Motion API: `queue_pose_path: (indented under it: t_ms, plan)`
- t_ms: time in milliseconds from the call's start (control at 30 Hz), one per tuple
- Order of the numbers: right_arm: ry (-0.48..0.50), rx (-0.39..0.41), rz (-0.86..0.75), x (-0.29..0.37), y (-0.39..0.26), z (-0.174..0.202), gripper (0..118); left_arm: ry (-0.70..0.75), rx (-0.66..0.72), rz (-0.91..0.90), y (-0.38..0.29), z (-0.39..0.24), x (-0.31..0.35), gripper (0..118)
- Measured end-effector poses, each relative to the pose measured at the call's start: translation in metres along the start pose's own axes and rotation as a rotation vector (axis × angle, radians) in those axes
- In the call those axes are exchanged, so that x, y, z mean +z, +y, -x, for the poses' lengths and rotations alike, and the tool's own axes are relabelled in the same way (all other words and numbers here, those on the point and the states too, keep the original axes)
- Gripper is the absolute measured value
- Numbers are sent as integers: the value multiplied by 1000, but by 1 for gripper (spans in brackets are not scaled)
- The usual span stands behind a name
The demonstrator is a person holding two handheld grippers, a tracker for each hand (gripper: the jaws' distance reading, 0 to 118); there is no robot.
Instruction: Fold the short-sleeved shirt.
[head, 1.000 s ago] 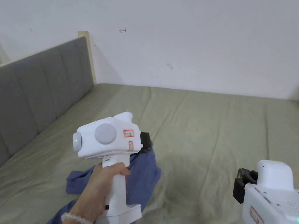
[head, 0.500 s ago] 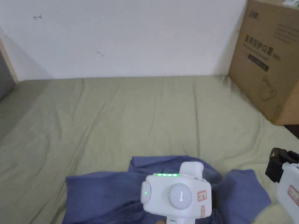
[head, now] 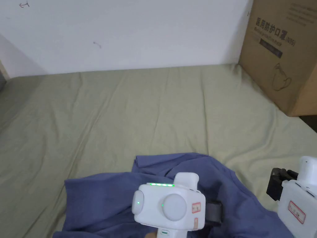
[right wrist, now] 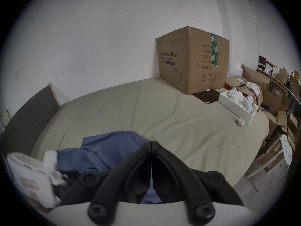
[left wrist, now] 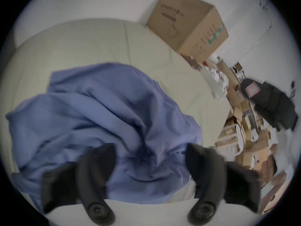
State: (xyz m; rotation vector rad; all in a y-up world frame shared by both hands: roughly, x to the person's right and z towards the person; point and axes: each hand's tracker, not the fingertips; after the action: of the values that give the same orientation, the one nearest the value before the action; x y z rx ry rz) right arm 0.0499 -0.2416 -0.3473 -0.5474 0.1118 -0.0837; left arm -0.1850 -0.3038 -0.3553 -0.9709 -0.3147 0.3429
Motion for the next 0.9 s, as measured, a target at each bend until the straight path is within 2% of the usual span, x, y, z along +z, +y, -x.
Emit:
queue_pose_path:
  t_ms: [33,67,100,133,200,300,333,467,500,600,633,700,800,867,900]
  plan:
    - [9,11,2,-1,-1,6,0,45,3,-34,0,7,13,11]
    - [21,17,6,-3,-2,11,0,112,-5,-49,-3,14,22,4]
    - [37,20,11,-4,-3,15,0,188,-17,-61,-8,20,28,1]
    - [55,21,17,-5,-5,21,0,268,-29,-81,-17,33,35,0]
    - [92,26,34,-8,-10,31,0,318,-10,-68,-34,58,44,0]
    - [118,62,62,-15,-16,46,0,278,161,-70,-53,100,60,0]
    - [120,69,69,-17,-18,53,0,307,202,-84,-55,111,66,0]
    - [178,75,111,-30,-21,66,0,397,277,-103,-37,160,82,3]
    - [181,78,116,-33,-23,69,0,390,286,-92,-28,173,85,24]
    - [180,115,142,-43,-29,75,0,489,295,-89,3,214,89,104]
    - [174,137,153,-46,-31,76,0,512,282,-116,13,229,88,114]
    - [149,184,168,-51,-38,79,0,534,338,-108,30,257,84,111]
    - [181,137,207,-56,-47,77,0,444,513,-46,44,295,64,108]
    - [199,121,233,-59,-51,76,0,426,564,18,45,307,45,91]
    - [192,133,236,-61,-54,77,0,436,552,23,41,308,36,77]
